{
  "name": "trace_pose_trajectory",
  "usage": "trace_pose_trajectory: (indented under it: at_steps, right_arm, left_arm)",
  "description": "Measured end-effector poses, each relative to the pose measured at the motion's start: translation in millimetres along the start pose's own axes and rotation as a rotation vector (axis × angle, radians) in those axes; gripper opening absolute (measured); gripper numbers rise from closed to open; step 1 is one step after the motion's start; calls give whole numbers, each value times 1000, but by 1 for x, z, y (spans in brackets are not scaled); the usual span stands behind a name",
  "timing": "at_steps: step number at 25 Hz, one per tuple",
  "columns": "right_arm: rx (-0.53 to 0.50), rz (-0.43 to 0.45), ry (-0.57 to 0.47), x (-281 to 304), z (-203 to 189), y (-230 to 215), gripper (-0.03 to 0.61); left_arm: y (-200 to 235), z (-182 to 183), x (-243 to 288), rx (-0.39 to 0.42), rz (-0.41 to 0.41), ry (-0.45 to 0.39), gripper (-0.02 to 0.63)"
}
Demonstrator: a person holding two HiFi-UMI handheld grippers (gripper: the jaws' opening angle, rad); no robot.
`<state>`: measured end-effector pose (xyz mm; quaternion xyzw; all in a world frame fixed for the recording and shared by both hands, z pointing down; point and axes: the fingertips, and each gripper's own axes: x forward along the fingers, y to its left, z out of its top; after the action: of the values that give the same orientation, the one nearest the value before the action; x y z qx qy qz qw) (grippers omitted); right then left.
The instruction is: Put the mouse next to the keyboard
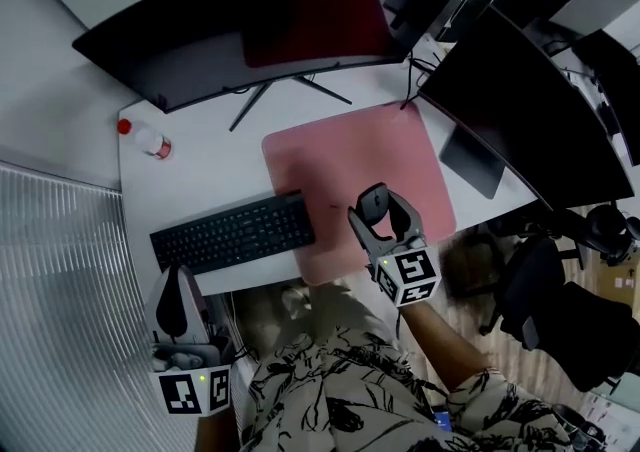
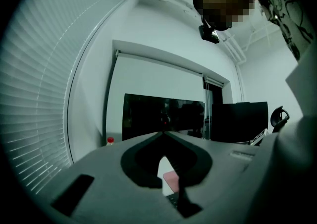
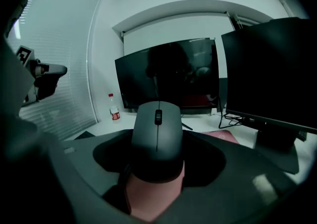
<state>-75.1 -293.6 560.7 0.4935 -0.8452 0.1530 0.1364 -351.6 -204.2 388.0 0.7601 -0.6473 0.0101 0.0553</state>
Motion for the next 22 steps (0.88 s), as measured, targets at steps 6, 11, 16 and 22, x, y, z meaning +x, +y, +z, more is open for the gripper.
trace_pose_trajectory:
  at_steps: [6,11,16,22]
  right_arm:
    - [9,2,86,27,-39,-2,302]
    - [0,10,145,44,-65,1,302]
    - [-10,20,197,56,-85,4,302]
    - [-19,20,258,71,-105,7,302]
  left_arm:
    - [-5,-5,6,6,-8,11,5]
    - [-4,-16,10,-8,2,40,5]
    - [-6,-16,11,2,14,36,5]
    - [-2,-19,11,-3,30,46,5]
